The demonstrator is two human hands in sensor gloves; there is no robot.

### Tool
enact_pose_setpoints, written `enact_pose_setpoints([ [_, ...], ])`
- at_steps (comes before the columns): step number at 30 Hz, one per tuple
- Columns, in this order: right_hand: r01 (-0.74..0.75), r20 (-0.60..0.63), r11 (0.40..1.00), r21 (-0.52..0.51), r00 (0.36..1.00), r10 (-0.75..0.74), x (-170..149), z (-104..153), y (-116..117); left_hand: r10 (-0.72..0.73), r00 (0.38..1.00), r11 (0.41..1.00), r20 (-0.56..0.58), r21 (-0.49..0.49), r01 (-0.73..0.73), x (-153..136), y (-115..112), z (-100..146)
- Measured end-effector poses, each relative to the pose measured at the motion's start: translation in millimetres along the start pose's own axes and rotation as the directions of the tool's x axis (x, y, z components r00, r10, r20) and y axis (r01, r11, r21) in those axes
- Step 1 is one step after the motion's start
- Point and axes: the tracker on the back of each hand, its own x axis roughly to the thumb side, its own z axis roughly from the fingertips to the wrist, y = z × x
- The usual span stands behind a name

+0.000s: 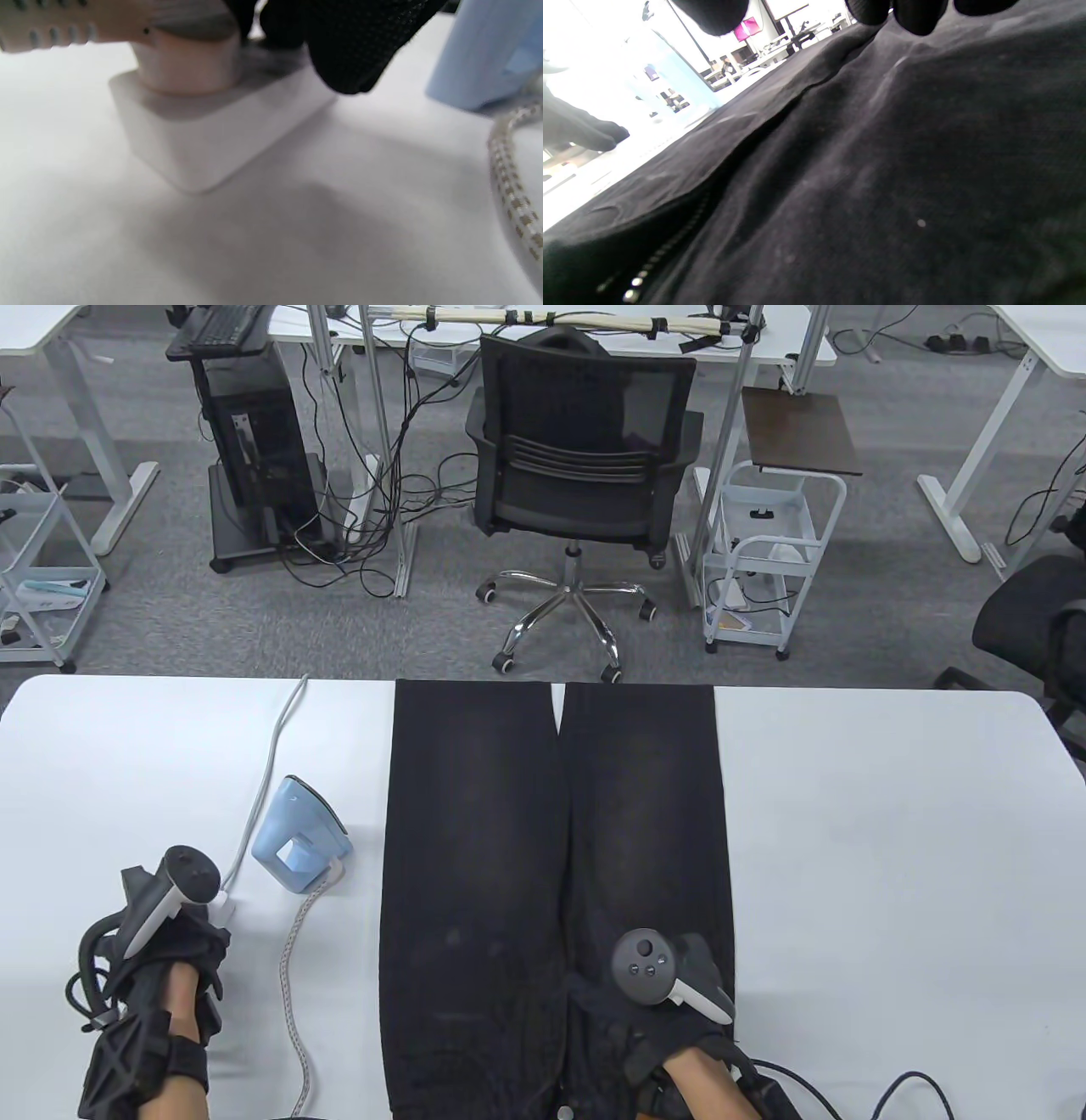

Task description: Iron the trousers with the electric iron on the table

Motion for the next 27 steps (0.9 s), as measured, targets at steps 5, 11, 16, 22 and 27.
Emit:
enact_pose_setpoints([
  [5, 0.001, -0.003, 1.000, -0.005, 1.000, -0.001, -0.8, 0.0, -0.7, -0.017, 1.000, 1.000, -0.009, -0.018, 0.017, 4.7, 3.0, -2.1],
  [11, -0.004, 0.003, 1.000, -0.025, 1.000, 0.004, -0.9, 2.3, -3.7, -0.022, 0.999, 1.000, 0.031, -0.004, 0.022, 0.9, 23.8, 7.2],
  [16, 0.003, 0.005, 0.999, -0.036, 1.000, -0.003, -1.3, 2.7, -4.3, 0.081, 0.981, 0.974, 0.174, 0.194, -0.115, 14.1, 73.5, 41.8],
  [22, 0.004, 0.007, 1.000, -0.020, 1.000, -0.004, -1.6, 1.7, -2.6, 0.229, 0.886, 0.842, 0.404, 0.375, -0.388, 39.6, 105.9, 71.8],
  [27, 0.003, 0.017, 1.000, -0.011, 1.000, -0.003, -0.9, 1.1, -1.4, 0.314, 0.858, 0.837, 0.407, 0.307, -0.452, 51.0, 85.0, 47.0],
])
